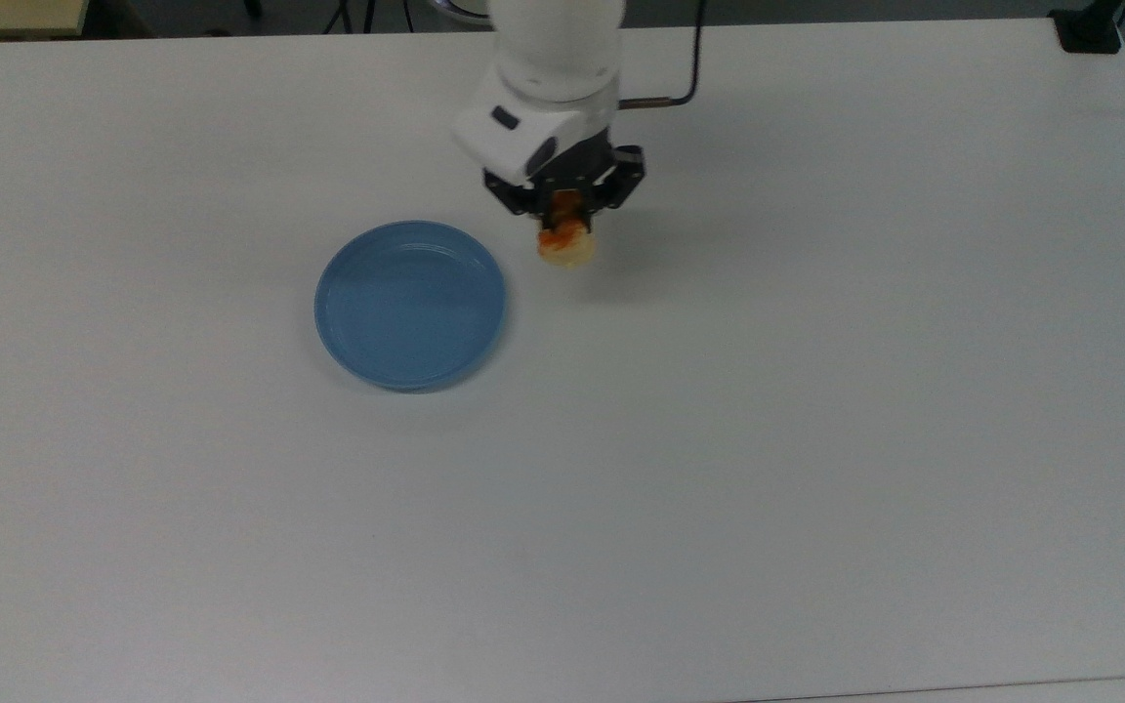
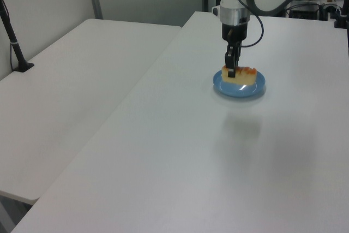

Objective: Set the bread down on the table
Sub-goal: 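Lift the bread off the plate and carry it beside the plate, then lower the bread onto the table and open the gripper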

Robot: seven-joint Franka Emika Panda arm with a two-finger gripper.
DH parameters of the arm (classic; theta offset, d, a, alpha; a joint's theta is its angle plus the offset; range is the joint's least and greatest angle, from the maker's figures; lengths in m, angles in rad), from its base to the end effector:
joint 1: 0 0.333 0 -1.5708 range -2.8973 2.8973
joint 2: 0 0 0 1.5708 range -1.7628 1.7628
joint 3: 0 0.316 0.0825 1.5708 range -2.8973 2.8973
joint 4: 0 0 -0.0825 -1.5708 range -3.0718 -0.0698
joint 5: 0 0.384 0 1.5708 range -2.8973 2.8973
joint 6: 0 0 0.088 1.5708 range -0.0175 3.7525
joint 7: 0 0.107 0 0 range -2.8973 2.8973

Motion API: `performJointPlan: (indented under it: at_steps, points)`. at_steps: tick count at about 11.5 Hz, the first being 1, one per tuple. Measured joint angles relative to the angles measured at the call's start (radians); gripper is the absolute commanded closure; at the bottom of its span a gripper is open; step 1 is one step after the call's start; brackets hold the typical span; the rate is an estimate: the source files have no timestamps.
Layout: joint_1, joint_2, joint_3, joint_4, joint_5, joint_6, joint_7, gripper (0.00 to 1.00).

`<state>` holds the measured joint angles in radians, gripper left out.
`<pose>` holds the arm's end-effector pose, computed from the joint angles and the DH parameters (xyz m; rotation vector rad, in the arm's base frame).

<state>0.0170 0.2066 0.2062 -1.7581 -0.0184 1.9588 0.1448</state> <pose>0.6053 0.1284 0.4491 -3.1147 -0.1264 0.0093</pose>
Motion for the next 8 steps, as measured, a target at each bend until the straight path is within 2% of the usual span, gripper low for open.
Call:
performJointPlan:
  at_steps: [1,2,4,6,7,8]
  points:
    - [0.018,0.009,0.046,-0.002,0.000,0.000,0.090,0.64]
    - [0.038,0.024,0.061,-0.003,0.000,0.000,0.142,0.64]
    - [0.105,0.084,0.068,0.000,-0.003,0.035,0.254,0.63]
    - [0.146,0.151,0.068,0.002,-0.044,0.121,0.321,0.61]
    - [0.156,0.177,0.068,0.004,-0.075,0.145,0.343,0.56]
    - [0.161,0.197,0.068,0.006,-0.105,0.168,0.362,0.25]
